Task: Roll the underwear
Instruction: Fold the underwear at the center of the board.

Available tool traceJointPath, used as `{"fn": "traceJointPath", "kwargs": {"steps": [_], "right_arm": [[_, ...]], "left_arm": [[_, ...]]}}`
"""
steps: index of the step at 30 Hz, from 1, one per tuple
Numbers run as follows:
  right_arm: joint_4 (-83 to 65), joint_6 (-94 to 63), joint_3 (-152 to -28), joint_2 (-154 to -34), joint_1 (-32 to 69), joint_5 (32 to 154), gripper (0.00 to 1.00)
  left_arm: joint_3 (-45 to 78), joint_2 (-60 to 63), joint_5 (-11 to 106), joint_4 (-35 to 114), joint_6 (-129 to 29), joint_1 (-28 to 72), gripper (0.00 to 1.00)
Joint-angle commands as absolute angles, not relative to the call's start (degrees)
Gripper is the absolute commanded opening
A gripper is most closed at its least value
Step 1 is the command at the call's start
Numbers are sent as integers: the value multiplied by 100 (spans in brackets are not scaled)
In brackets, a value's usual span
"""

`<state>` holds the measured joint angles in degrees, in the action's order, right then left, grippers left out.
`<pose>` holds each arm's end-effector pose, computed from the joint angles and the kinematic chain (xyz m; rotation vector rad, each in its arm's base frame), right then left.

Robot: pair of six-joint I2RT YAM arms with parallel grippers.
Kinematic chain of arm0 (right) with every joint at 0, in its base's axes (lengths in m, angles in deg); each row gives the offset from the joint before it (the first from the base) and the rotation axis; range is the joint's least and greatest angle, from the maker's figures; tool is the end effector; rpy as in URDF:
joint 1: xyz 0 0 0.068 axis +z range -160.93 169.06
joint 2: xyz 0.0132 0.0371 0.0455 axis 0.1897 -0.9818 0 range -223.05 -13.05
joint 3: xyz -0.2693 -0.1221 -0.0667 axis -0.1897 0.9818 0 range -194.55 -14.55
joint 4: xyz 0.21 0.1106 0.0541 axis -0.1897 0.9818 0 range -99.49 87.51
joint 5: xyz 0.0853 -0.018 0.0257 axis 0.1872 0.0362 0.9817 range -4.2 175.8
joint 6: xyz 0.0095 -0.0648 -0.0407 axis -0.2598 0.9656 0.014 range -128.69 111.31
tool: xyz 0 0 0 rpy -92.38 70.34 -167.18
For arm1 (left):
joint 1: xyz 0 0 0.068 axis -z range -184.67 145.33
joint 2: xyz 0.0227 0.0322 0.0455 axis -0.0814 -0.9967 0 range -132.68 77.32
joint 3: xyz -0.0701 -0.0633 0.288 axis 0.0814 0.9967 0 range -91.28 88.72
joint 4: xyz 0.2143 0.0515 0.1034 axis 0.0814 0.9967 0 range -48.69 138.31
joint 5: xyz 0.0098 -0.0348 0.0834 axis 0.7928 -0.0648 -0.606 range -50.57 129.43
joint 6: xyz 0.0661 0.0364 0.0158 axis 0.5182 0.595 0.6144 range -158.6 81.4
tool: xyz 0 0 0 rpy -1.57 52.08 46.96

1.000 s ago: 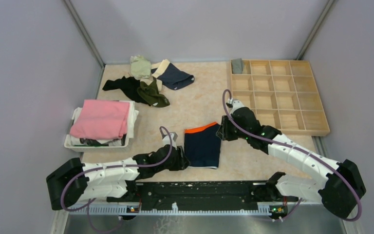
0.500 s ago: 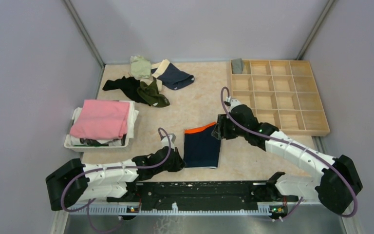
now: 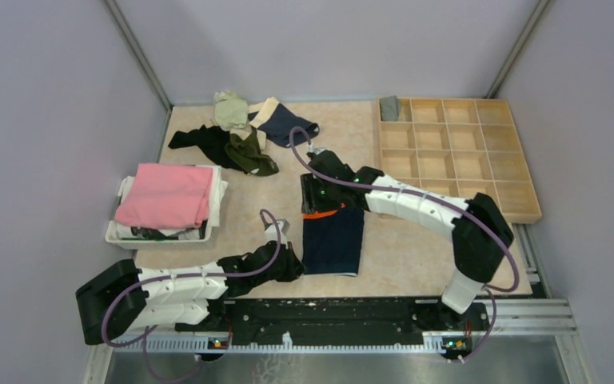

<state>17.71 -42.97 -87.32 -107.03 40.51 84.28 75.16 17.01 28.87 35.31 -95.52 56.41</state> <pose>0.2289 0.2845 0.2780 -0.3635 2.4946 0.6267 0.0962 -0.1492 0.1563 -0.0146 2.4228 -0.8355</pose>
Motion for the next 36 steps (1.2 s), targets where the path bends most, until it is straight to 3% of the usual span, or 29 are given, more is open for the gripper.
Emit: {"fn": "traceJointPath", "kwargs": {"steps": [1, 7, 14, 36], "right_arm": [[2573, -4312, -9722, -11504, 4231, 8013, 50], [3463, -4206, -10890, -12529, 4440, 7992, 47], [3738, -4257, -11359, -13002, 4551, 7933, 43], [4004, -4262, -12009, -13996, 4502, 7608, 45]], "left_arm": [[7591, 1627, 2778, 3292, -9500, 5672, 0], [7506, 1517, 2774, 3256, -9411, 5668, 0], [7542, 1441, 2858, 3159, -9371, 5671, 0], [7656, 1496, 2968, 3076, -9361, 5675, 0]]}}
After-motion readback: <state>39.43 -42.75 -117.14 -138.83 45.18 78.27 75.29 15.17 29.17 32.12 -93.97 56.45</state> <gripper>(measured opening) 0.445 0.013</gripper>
